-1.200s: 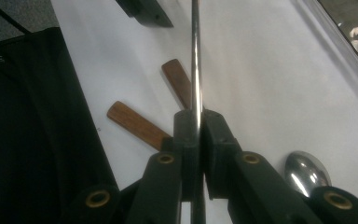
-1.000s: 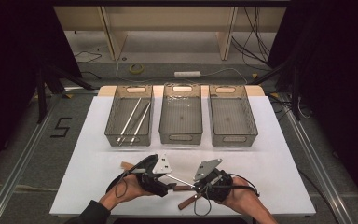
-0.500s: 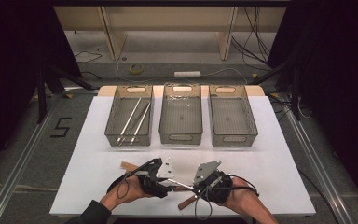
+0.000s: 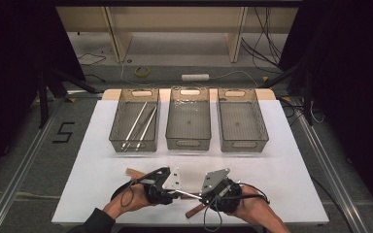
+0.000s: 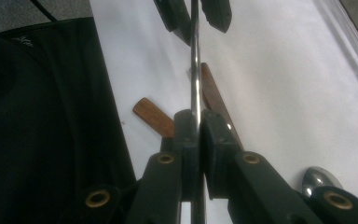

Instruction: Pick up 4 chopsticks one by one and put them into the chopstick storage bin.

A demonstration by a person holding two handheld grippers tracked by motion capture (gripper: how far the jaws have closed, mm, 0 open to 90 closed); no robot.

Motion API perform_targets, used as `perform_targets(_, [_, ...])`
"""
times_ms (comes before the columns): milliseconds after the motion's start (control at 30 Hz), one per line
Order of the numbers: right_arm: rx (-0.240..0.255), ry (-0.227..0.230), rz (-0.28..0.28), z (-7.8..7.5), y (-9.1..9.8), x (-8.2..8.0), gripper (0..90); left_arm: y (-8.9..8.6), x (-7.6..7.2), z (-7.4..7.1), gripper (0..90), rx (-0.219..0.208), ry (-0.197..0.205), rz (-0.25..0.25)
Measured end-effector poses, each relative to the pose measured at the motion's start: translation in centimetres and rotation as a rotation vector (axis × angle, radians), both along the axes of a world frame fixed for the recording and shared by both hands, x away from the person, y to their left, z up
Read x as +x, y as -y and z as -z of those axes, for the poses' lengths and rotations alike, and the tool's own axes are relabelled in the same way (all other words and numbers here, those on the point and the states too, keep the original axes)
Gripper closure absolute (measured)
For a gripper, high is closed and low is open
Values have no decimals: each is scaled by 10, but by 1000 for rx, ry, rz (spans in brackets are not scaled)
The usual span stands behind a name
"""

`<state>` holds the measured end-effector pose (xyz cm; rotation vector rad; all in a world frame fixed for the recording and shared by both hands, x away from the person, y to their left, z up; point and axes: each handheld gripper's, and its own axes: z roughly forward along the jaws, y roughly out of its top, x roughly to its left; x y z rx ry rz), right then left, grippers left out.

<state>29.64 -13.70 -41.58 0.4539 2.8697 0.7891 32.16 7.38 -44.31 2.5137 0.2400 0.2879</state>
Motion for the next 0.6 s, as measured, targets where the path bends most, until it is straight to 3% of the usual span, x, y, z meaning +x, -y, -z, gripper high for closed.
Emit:
perform_targets(200, [9,-10,-40,0,5,1,850,2,-4,-2,739,28,25,53])
perform_targets(367, [17,-24,-44,2,8,4,818,2,-6,-1,774,48,8,100])
perform_targets(500, [36,-44,0,2,15,12,678,2,-7,1,831,66,-10,126])
perform_targets(533, [44,-23,11,2,16,15,621,2,-7,1,842,60,-14,122])
perform_targets(600, [64,-41,43,1,19,18,552,1,-6,0,846,63,-11,108])
